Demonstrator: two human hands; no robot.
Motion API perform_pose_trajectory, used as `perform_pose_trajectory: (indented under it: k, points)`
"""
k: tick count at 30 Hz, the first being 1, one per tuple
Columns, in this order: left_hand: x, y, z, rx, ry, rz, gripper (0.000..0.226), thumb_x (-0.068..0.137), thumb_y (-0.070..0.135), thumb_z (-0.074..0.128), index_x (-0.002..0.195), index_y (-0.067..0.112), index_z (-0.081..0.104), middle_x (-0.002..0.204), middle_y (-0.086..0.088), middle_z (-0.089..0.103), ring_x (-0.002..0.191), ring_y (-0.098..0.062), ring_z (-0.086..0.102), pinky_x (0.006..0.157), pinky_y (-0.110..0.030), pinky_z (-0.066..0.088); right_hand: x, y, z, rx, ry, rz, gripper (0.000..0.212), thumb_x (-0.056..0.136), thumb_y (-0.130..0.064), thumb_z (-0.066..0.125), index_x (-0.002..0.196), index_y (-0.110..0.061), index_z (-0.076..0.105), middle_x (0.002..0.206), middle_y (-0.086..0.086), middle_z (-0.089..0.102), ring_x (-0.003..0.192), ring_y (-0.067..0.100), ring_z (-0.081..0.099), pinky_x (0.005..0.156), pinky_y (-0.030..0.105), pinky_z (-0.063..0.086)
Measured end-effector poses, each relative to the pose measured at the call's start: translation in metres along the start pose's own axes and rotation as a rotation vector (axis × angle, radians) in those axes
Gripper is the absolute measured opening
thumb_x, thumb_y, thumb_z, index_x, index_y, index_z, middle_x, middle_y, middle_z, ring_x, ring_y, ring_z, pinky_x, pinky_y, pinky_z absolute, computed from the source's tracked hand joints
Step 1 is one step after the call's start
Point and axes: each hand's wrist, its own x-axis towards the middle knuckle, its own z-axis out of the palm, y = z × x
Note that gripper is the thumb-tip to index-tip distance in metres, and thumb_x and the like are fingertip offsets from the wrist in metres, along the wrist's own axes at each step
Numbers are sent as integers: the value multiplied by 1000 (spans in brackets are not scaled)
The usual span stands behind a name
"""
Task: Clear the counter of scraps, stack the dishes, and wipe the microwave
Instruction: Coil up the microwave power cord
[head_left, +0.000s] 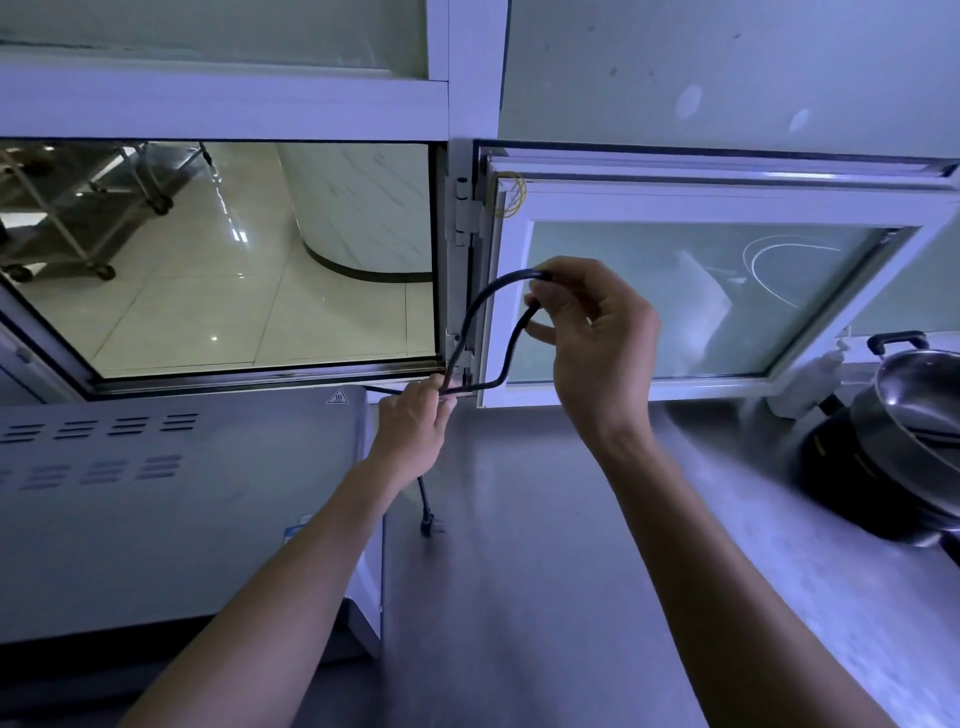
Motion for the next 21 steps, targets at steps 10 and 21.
perform_pose_trajectory:
  k: [10,21]
  points:
    - [3,-14,-18,157,10,27,25,105,38,31,95,26,51,85,4,66,81,-26,62,81,-40,35,-3,54,-71,-152,93,70,19,91,-9,63,95,-25,74,84,-10,71,84,15,68,85,42,60]
    - [2,-4,-29,-156,-227,-181,12,92,41,63,82,36,60,71,15,64,61,-12,70,68,-29,40,-55,138,-102,-500,-12,116,25,89,-3,68,105,-20,77,86,-38,66,85,-16,62,77,2,42]
